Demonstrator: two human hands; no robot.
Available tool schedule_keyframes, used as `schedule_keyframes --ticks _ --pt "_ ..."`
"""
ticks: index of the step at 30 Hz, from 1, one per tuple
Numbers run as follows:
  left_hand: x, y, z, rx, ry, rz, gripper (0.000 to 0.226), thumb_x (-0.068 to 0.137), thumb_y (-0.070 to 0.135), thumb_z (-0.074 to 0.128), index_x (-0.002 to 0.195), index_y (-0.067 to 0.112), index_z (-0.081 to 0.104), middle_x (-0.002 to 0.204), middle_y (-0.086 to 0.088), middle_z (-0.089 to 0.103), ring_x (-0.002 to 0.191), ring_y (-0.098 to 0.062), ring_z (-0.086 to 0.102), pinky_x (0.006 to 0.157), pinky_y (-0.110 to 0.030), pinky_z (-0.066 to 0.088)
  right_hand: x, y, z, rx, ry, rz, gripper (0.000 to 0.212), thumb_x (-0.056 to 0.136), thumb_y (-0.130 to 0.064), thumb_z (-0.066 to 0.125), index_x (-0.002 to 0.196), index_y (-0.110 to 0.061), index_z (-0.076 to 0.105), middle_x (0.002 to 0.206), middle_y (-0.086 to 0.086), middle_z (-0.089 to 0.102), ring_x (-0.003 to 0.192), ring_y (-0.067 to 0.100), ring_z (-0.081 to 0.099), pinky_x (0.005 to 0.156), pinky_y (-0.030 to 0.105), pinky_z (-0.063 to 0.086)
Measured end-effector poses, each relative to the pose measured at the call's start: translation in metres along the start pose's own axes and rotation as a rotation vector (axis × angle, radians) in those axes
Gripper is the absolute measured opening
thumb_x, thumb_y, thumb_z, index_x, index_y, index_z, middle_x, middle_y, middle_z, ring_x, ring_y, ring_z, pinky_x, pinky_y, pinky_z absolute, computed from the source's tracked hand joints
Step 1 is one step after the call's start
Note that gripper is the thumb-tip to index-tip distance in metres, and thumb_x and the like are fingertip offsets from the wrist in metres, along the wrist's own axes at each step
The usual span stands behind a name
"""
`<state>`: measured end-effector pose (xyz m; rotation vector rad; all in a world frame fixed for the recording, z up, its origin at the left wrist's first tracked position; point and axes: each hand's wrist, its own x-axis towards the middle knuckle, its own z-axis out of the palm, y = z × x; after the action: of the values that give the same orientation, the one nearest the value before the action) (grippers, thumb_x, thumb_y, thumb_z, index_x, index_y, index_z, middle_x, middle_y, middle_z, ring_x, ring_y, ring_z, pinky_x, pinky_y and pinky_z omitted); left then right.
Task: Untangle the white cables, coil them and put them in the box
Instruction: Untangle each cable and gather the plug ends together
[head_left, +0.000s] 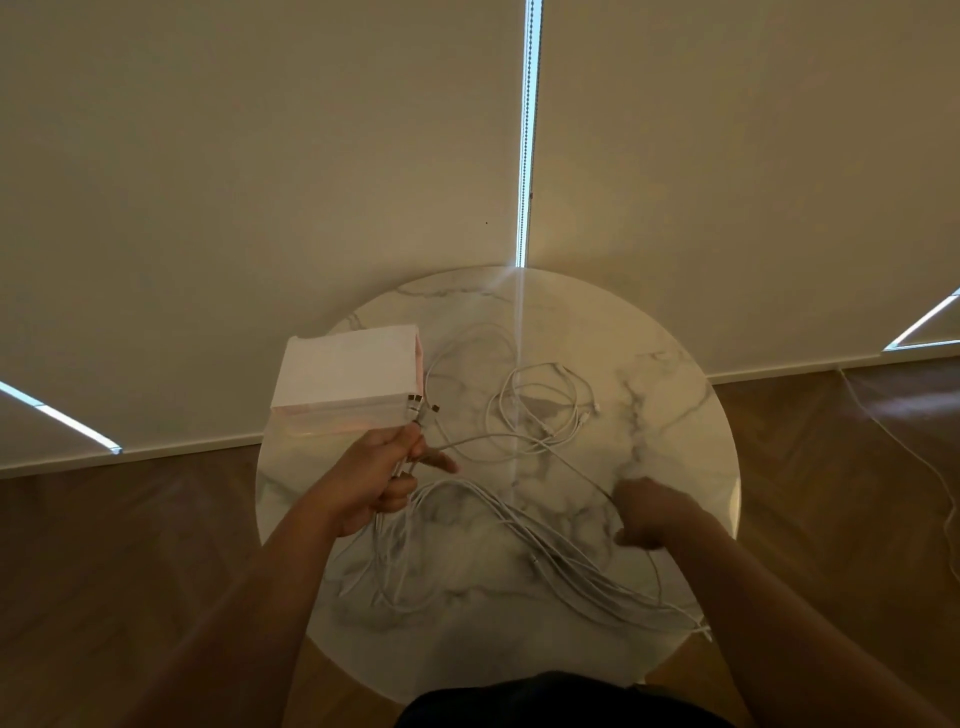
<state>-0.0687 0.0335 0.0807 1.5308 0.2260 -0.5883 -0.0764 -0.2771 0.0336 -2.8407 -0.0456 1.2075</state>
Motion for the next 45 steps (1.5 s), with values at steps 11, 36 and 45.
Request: schedule_keyframes --ticks 11,36,45 --pt "-0.011 0.034 0.004 -0.123 0.129 0.149 0.035 0.105 0.033 0.034 0.079 0.011 0.042 0.072 -0.008 0.059 0.037 -0.005 0.017 0.038 -0.013 0.016 0.037 0.002 0.017 0.001 0.259 0.069 0.068 0.088 -0.043 0.062 0.143 -0.013 0.035 0.143 0.012 0.041 0.127 0.032 0.046 0.104 0.041 0.043" --pt "0.01 0.07 -0.08 -0.548 0.453 0.228 0.04 0.106 0.032 0.03 0.07 0.022 0.044 0.049 0.01 0.029 0.033 -0.003 0.018 0.031 -0.016 0.013 0.017 -0.117 0.022 0.613 0.14 -0.571 0.042 0.092 -0.038 0.062 0.056 -0.017 0.062 0.049 -0.002 0.06 0.043 0.0 0.053 0.055 0.018 0.043" --pt "0.01 0.058 -0.079 -0.669 0.482 0.236 0.04 0.106 0.031 0.031 0.07 0.022 0.044 0.048 0.01 0.028 0.033 -0.004 0.018 0.032 -0.018 0.012 -0.001 -0.123 -0.01 0.6 0.457 -0.723 0.03 0.083 -0.032 0.075 0.107 -0.015 0.07 0.105 0.001 0.068 0.094 0.01 0.06 0.082 0.022 0.044"
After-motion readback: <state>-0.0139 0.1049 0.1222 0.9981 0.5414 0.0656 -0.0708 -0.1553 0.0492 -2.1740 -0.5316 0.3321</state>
